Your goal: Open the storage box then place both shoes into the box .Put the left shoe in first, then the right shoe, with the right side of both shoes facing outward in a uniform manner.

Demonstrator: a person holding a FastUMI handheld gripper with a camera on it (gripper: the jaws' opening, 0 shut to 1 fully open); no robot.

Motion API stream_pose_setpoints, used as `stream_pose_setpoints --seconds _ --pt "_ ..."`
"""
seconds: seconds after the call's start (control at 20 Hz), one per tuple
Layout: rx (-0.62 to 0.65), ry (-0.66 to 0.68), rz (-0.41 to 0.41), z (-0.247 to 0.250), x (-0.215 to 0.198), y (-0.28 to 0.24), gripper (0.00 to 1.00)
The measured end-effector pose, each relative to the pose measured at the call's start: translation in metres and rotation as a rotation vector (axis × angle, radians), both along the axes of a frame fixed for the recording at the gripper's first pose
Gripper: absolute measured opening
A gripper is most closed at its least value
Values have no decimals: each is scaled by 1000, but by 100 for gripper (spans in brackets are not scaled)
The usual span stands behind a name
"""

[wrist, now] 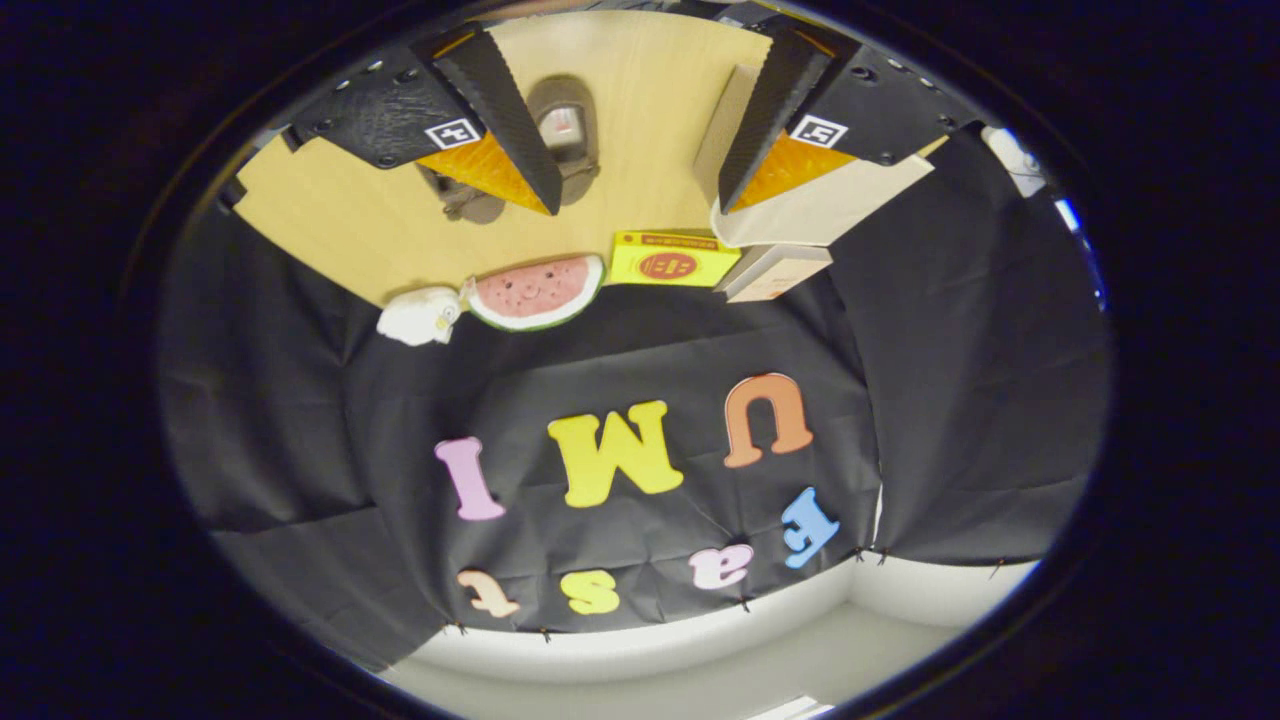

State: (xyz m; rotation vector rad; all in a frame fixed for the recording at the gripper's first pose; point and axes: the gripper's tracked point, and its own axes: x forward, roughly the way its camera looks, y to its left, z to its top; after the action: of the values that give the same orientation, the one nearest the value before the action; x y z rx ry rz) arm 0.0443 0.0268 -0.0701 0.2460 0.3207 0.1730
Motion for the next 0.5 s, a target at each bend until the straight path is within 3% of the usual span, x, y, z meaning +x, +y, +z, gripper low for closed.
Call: stream_pose_setpoints --seconds 0.2,0.5 --pt "259 114 182 -17 20 33 96" --pt "513 309 370 -60 54 67 95"
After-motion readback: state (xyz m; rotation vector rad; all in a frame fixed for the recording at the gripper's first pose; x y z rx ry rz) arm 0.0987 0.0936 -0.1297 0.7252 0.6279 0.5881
